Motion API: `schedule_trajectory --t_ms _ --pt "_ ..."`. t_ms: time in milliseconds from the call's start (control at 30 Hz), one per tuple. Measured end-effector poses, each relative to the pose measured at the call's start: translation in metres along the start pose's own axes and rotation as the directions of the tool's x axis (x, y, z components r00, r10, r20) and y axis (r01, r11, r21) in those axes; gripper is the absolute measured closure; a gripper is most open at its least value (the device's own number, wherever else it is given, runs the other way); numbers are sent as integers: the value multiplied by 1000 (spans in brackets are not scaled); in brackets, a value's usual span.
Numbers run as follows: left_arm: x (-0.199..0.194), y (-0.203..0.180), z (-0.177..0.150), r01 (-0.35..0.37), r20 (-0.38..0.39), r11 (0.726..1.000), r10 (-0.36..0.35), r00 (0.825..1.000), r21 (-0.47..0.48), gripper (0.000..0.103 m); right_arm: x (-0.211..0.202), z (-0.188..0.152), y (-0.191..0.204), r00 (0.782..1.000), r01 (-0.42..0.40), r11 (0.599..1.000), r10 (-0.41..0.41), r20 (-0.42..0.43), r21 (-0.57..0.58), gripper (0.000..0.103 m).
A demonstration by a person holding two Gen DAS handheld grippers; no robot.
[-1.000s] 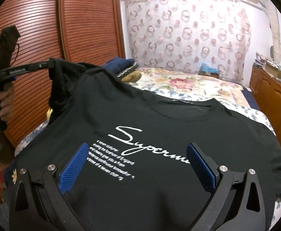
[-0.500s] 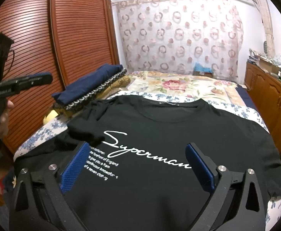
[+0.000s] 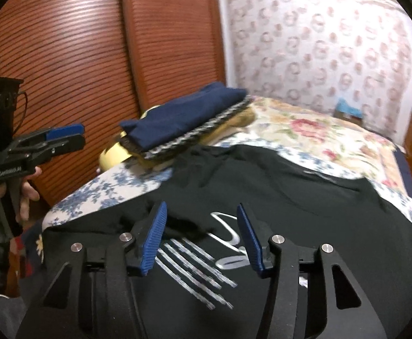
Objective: Fold small clothes
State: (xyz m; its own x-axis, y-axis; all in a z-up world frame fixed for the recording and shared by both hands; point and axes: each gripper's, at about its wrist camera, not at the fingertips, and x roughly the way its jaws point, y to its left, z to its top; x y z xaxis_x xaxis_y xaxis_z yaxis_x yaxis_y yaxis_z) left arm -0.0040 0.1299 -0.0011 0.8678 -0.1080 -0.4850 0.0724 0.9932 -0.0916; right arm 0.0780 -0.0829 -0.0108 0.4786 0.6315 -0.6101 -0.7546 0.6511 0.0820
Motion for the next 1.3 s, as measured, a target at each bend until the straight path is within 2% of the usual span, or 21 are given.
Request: schedule_trajectory --t_ms 67,167,367,400,467,500,567,633,800,833,967,1000,1067,1167,1300 --pt "2 7 -6 -19 -7 1000 19 1000 -11 46 21 7 8 999 -38 999 38 -34 -18 52" --pt "4 13 -10 -34 -14 999 34 999 -20 46 49 12 17 993 -79 996 77 -89 -27 60" --pt "8 19 -19 -32 -27 999 31 999 -31 45 89 14 27 979 -107 992 94 -179 -64 63" --pt "10 19 -20 -28 -31 999 27 999 -33 45 93 13 28 978 -97 992 81 -190 -80 66" --pt "13 17 -24 -18 -37 999 17 999 -35 45 98 12 28 976 -88 992 67 -207 -95 88" --pt "14 14 -24 -15 -40 999 13 999 -34 45 99 11 26 975 -84 991 61 -213 -100 94" --pt "16 11 -26 -8 -45 1000 7 999 -30 44 93 11 19 978 -91 992 72 -196 -89 101" --pt "18 6 -28 3 -49 1000 -4 999 -26 44 84 12 12 984 -89 994 77 -161 -65 102" --pt "19 -3 -29 18 -53 1000 -19 998 -15 44 58 16 -12 996 -6 1000 4 -88 -24 103" --pt "19 -4 -29 20 -53 1000 -20 998 -14 44 52 16 -19 996 34 999 -35 -81 -15 103" --pt "20 -8 -30 23 -56 1000 -24 998 -12 44 40 13 -49 984 158 986 -152 -91 59 102" --pt "20 -9 -30 24 -56 1000 -25 998 -13 44 39 11 -55 975 204 977 -196 -104 65 98" --pt "21 -11 -31 26 -58 1000 -27 998 -13 44 38 9 -63 960 266 962 -257 -115 69 72" --pt "20 -13 -31 25 -58 1000 -26 998 -10 44 36 8 -68 972 218 970 -207 -106 107 66" --pt "20 -13 -32 19 -58 1000 -19 998 -8 44 43 11 -47 988 127 988 -120 -94 83 64"
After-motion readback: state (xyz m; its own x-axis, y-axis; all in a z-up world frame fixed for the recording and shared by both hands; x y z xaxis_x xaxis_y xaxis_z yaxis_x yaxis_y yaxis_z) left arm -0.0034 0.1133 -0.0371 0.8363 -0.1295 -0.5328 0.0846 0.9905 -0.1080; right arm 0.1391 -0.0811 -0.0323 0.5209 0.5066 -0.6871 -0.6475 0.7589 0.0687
